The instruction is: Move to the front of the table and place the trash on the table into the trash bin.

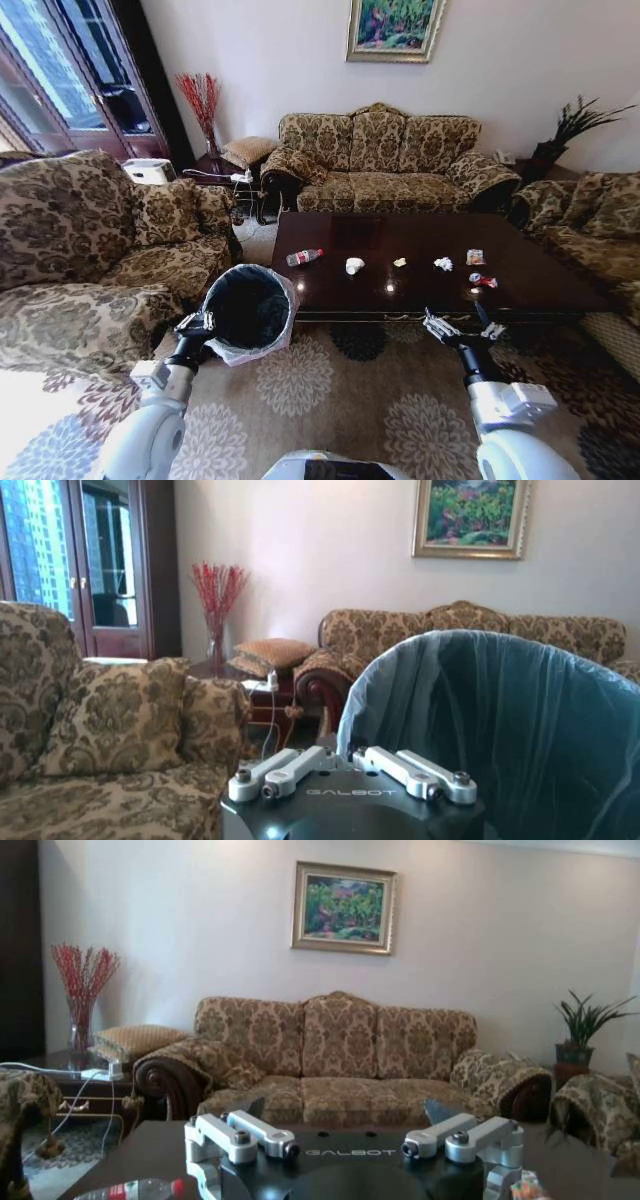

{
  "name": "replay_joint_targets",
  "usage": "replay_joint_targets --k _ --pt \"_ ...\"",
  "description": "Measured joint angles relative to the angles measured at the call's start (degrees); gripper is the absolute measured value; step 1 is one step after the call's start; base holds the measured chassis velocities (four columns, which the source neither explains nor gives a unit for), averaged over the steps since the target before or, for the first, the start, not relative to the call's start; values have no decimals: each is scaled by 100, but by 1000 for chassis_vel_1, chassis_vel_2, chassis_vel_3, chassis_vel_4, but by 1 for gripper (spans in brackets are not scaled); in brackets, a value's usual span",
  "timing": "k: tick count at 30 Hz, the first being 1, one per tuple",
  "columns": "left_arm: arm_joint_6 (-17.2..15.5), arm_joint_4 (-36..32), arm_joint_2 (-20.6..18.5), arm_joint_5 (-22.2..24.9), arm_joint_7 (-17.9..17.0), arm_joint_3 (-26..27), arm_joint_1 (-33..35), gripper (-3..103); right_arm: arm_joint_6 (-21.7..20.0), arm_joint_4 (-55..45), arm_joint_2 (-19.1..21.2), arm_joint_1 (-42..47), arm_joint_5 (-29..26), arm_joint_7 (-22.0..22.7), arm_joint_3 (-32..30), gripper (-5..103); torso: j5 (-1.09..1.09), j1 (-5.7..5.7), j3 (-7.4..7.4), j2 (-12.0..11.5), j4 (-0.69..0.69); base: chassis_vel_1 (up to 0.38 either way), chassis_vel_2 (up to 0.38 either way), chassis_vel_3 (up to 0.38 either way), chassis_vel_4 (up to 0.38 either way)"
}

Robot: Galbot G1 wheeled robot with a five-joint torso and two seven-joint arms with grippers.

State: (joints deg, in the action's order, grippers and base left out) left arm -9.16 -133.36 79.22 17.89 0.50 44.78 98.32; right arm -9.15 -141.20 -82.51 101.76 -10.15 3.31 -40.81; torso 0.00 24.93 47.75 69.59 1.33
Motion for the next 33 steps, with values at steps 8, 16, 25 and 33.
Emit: replay_joint_targets --k 8,16,25,33 --pt "-56 -16 9 -66 -32 -44 4 3 6 9 -6 2 4 0 2 100 -1 -6 -7 -13 0 -271 280 274 -291" --pt "-62 -21 11 -68 -34 -45 8 3 7 9 -7 2 7 0 2 100 0 -13 -13 -20 1 -269 258 267 -266" --pt "-65 -24 12 -68 -34 -44 4 3 7 9 -7 2 9 2 3 100 0 -10 -15 -30 1 -213 217 216 -216" --pt "-70 -26 12 -67 -32 -42 12 3 7 9 -7 4 12 5 3 100 0 -26 -23 -30 0 -24 26 13 -22"
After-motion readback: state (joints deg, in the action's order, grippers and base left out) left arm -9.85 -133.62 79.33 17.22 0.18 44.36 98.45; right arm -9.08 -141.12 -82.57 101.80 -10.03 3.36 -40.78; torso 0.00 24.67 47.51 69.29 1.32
